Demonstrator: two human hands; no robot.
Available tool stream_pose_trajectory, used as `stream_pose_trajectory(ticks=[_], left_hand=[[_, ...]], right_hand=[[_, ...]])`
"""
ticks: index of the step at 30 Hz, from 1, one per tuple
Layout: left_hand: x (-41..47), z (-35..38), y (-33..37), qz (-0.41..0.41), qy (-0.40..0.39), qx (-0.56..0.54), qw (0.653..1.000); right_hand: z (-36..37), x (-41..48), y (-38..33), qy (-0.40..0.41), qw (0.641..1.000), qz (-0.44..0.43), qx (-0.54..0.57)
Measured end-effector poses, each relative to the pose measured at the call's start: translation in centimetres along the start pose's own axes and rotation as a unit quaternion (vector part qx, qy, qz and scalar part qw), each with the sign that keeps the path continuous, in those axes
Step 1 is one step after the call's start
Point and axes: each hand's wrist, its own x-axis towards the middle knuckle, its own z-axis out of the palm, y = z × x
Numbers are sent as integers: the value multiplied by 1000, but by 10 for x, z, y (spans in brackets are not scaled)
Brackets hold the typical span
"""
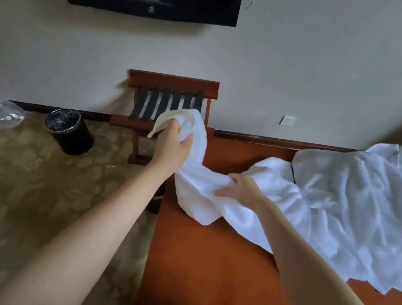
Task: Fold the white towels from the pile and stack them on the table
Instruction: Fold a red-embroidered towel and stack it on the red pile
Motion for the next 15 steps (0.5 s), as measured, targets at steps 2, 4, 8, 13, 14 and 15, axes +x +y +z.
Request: stream_pose_trajectory(ticks=[2,4,8,13,14,15], left_hand=[[14,-10,-21,14,-22,14,1000],[23,-15,-39,24,-42,13,999],[22,-12,-53,29,-88,-19,996],[12,9,-64,23,-179,-14,983],[8,13,-66,27,-190,-7,981],[4,19,-68,27,-197,-5,980]], right_hand=[[5,4,-16,35,999,2,-11],[14,2,-33,24,999,17,-17],[41,-13,-48,-36,996,63,52],[72,-32,-33,-132,977,120,116],[74,-32,-26,-132,975,139,113],[74,-32,-17,-116,975,158,105]])
